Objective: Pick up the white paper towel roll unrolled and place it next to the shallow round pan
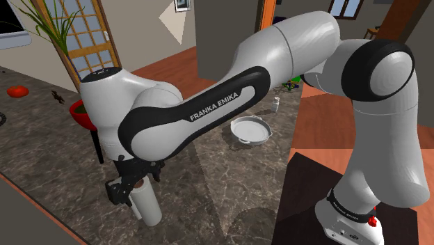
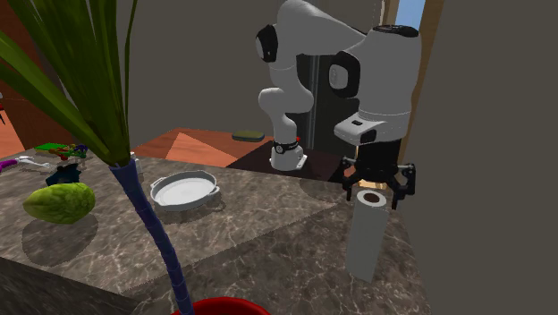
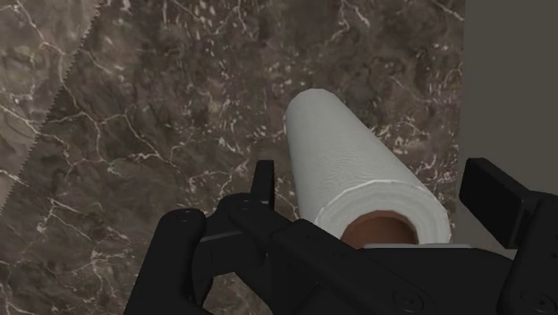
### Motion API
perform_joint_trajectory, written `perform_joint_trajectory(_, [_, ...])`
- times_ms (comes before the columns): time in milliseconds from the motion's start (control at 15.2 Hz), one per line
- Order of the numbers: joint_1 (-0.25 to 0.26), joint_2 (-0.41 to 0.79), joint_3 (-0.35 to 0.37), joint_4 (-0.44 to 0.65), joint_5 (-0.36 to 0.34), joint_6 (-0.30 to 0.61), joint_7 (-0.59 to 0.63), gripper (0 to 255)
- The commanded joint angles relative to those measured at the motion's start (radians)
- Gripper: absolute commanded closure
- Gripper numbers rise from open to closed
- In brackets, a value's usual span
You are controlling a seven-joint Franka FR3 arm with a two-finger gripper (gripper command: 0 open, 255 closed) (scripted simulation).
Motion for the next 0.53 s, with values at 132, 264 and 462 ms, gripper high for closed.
perform_joint_trajectory(132, [0.001, 0.004, -0.001, -0.004, -0.002, 0.008, 0.001, 0])
perform_joint_trajectory(264, [0.001, 0.004, -0.001, -0.004, -0.002, 0.008, 0.001, 0])
perform_joint_trajectory(462, [0.001, 0.004, -0.001, -0.004, -0.002, 0.008, 0.001, 255])
